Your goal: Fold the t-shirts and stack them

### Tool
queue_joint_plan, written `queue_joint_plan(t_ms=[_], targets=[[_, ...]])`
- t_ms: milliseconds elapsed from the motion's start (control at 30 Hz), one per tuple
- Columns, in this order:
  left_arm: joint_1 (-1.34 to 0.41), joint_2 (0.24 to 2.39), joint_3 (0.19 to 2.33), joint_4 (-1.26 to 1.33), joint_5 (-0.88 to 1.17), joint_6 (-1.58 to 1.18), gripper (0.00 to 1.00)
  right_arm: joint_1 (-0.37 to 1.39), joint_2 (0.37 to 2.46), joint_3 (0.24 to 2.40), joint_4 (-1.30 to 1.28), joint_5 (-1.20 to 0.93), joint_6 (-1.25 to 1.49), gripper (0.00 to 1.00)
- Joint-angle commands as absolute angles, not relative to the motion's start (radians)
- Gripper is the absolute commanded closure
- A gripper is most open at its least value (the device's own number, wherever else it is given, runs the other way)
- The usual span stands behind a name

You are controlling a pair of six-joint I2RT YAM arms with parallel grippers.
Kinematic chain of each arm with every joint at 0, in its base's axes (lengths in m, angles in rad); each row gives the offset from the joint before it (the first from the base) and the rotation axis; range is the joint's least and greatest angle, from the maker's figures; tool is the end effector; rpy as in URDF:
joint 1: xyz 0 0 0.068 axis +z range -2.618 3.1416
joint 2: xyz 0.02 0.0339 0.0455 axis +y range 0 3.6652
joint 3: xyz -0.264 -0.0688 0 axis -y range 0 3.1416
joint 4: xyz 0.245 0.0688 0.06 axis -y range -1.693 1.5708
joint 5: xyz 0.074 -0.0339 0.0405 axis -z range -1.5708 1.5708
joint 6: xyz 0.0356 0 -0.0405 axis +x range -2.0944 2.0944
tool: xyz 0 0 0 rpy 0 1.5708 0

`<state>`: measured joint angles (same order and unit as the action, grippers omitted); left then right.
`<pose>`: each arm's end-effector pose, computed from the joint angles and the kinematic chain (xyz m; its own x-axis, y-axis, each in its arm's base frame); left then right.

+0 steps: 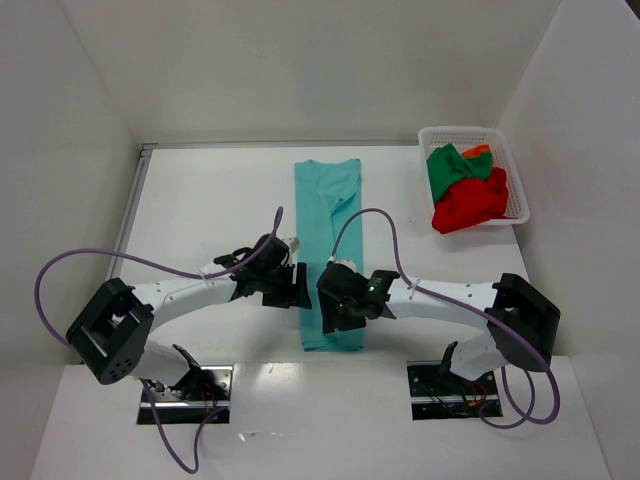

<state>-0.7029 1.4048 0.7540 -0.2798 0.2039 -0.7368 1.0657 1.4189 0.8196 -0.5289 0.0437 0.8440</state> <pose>0.2034 -0.1818 0.1859 -0.9405 -0.0655 -0.3333 0.1261 0.8438 -0.5216 0.1287 0.2295 0.1868 -0.9372 -0.1520 -0.3141 -0.2482 0.9231 0.2938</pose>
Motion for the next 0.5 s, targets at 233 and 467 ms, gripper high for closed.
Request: queue_joint_plan(t_ms=[233, 467], targets=[[-0.704, 1.446, 0.709, -0.201, 0.181, -0.808, 0.31, 1.101, 1.506, 0.897, -0.48, 0.057, 0.85, 0.43], [-0.713, 1.474, 0.699, -0.181, 0.181, -0.808, 0.42, 1.101, 1.548, 0.906, -0.48, 0.075, 0.85, 0.46]])
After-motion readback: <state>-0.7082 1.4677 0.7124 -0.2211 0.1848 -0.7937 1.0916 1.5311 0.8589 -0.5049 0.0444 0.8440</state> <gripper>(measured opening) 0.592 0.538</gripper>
